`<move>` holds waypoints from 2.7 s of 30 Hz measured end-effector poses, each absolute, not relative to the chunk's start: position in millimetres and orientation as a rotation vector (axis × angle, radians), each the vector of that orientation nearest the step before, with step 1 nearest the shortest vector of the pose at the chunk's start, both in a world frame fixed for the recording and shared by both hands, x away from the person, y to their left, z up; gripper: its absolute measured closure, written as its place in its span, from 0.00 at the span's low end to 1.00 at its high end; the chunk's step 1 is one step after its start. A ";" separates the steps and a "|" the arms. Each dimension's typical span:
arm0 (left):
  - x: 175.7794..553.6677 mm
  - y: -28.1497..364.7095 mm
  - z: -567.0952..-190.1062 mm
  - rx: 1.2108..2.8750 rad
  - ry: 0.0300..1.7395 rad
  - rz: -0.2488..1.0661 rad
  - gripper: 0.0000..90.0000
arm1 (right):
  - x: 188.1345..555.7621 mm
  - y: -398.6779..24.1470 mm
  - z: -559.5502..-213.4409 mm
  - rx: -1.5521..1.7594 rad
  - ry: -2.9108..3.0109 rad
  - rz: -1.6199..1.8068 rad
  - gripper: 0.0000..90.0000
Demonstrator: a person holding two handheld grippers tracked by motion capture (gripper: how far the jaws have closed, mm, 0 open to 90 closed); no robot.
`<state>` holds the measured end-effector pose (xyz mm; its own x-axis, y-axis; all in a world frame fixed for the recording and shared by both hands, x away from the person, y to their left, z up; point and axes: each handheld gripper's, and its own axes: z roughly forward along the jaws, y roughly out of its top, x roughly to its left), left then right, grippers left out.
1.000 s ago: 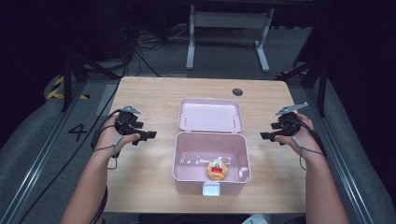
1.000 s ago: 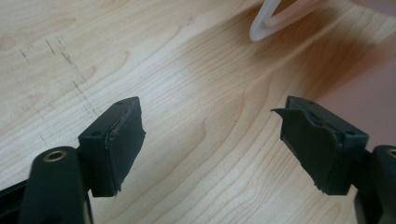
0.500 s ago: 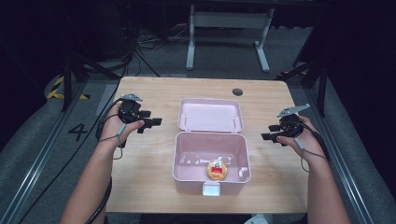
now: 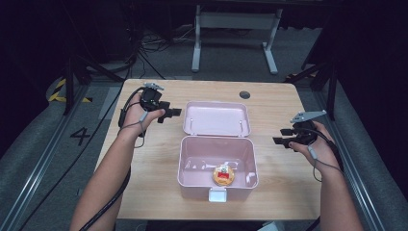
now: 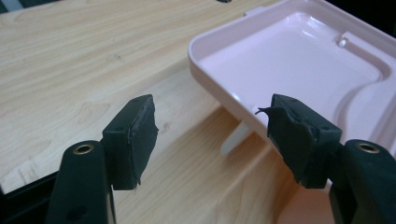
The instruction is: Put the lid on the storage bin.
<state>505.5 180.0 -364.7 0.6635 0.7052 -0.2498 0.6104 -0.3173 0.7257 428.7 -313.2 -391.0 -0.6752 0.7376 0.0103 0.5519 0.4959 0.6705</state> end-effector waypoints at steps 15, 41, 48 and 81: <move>546.2 153.0 -381.8 1.999 1.062 0.090 0.37 | 418.3 -316.3 -392.9 1.072 2.459 0.904 0.54; 555.5 138.6 -397.0 1.996 1.150 -0.049 0.75 | 417.6 -312.8 -397.7 1.057 2.479 0.868 0.54; 549.8 137.6 -377.8 2.000 1.119 0.059 0.78 | 418.5 -310.7 -398.2 1.051 2.484 0.868 0.54; 487.2 148.9 -291.3 1.860 0.871 0.301 0.85 | 412.5 -303.4 -372.4 1.081 2.534 1.058 0.64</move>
<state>487.2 148.9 -291.3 0.7074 0.6848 -0.1751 0.4313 -0.2220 0.8745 412.5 -303.4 -372.4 -0.7158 0.6914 0.0977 0.5556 0.4793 0.6794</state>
